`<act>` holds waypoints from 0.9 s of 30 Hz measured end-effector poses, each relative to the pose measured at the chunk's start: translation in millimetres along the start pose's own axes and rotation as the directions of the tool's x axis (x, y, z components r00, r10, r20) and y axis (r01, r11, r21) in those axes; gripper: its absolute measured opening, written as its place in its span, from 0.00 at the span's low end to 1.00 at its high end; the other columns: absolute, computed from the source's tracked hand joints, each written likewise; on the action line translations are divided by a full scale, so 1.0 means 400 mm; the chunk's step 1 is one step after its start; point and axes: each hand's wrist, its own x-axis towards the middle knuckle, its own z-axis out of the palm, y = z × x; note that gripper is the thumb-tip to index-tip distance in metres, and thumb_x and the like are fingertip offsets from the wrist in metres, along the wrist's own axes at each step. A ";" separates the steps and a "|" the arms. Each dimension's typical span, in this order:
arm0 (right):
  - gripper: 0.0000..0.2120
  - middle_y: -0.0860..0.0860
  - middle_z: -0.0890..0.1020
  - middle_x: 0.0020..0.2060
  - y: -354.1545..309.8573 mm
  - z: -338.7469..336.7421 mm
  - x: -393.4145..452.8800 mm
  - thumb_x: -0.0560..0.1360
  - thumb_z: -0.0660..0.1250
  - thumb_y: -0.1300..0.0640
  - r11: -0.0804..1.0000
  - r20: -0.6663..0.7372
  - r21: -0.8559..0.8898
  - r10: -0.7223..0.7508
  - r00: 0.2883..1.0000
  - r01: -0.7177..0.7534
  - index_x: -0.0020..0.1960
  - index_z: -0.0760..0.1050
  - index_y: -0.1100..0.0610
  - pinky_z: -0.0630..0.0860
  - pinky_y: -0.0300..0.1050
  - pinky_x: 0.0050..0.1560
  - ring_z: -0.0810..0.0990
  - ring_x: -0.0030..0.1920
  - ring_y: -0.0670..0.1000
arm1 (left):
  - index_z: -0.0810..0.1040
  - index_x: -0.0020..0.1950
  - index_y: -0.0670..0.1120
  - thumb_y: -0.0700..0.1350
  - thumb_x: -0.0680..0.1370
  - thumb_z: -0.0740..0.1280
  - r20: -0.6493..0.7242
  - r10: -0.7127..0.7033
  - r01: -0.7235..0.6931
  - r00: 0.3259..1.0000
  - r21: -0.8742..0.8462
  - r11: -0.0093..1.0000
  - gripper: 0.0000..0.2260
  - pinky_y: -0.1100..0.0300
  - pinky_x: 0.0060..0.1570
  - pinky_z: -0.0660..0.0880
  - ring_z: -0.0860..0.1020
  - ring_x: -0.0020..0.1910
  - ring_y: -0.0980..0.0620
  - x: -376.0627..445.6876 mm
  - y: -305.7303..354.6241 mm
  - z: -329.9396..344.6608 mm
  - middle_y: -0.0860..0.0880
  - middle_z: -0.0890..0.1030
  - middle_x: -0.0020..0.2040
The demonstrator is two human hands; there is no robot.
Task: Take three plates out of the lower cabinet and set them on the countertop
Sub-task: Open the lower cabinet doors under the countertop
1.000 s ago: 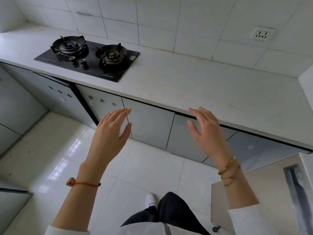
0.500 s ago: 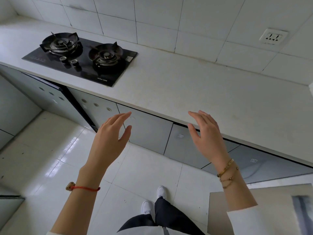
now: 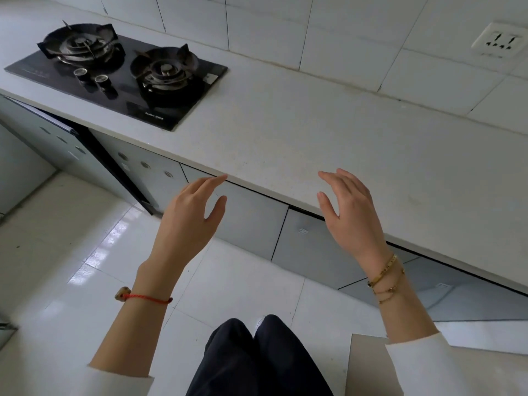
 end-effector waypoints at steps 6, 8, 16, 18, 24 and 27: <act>0.18 0.51 0.76 0.66 0.075 0.178 -0.047 0.81 0.60 0.56 1.000 -0.053 0.017 -0.002 0.999 0.003 0.70 0.70 0.58 0.60 0.48 0.75 0.65 0.74 0.53 | 0.73 0.69 0.49 0.48 0.81 0.63 0.003 0.041 -0.041 0.999 -0.004 0.999 0.17 0.61 0.54 0.74 0.79 0.58 0.52 -0.028 -0.097 0.181 0.50 0.79 0.62; 0.18 0.51 0.75 0.67 0.102 0.246 -0.063 0.81 0.59 0.55 1.000 -0.087 0.021 -0.010 0.996 0.012 0.70 0.70 0.57 0.60 0.48 0.75 0.64 0.74 0.52 | 0.73 0.69 0.49 0.48 0.81 0.63 -0.004 0.047 -0.047 0.999 -0.013 0.999 0.16 0.63 0.51 0.73 0.79 0.57 0.54 -0.044 -0.137 0.249 0.51 0.80 0.61; 0.18 0.53 0.76 0.66 0.219 0.510 -0.101 0.81 0.59 0.56 0.996 -0.276 -0.035 -0.094 0.956 0.088 0.69 0.71 0.60 0.63 0.51 0.74 0.68 0.72 0.55 | 0.75 0.66 0.49 0.46 0.81 0.63 -0.042 0.137 -0.138 0.990 -0.029 0.990 0.14 0.56 0.49 0.79 0.79 0.51 0.57 -0.070 -0.277 0.541 0.53 0.80 0.56; 0.18 0.53 0.76 0.66 0.247 0.562 -0.104 0.81 0.59 0.57 0.993 -0.328 -0.047 -0.119 0.937 0.109 0.69 0.71 0.60 0.64 0.53 0.73 0.68 0.71 0.55 | 0.76 0.65 0.48 0.46 0.80 0.62 -0.080 0.187 -0.190 0.979 -0.035 0.981 0.14 0.55 0.48 0.79 0.79 0.50 0.56 -0.064 -0.300 0.606 0.53 0.80 0.55; 0.18 0.53 0.76 0.67 0.311 0.690 -0.102 0.81 0.59 0.57 0.971 -0.450 -0.129 -0.238 0.861 0.201 0.70 0.70 0.60 0.63 0.53 0.73 0.68 0.72 0.55 | 0.75 0.66 0.49 0.47 0.81 0.62 -0.192 0.320 -0.330 0.928 -0.024 0.944 0.14 0.55 0.47 0.79 0.79 0.51 0.55 -0.033 -0.357 0.757 0.53 0.80 0.56; 0.19 0.53 0.76 0.66 0.321 0.726 -0.091 0.81 0.59 0.56 0.965 -0.493 -0.150 -0.263 0.829 0.216 0.70 0.70 0.60 0.63 0.52 0.74 0.67 0.72 0.55 | 0.74 0.67 0.48 0.46 0.81 0.62 -0.258 0.370 -0.384 0.892 -0.005 0.923 0.15 0.54 0.47 0.79 0.75 0.55 0.54 -0.014 -0.366 0.796 0.53 0.79 0.56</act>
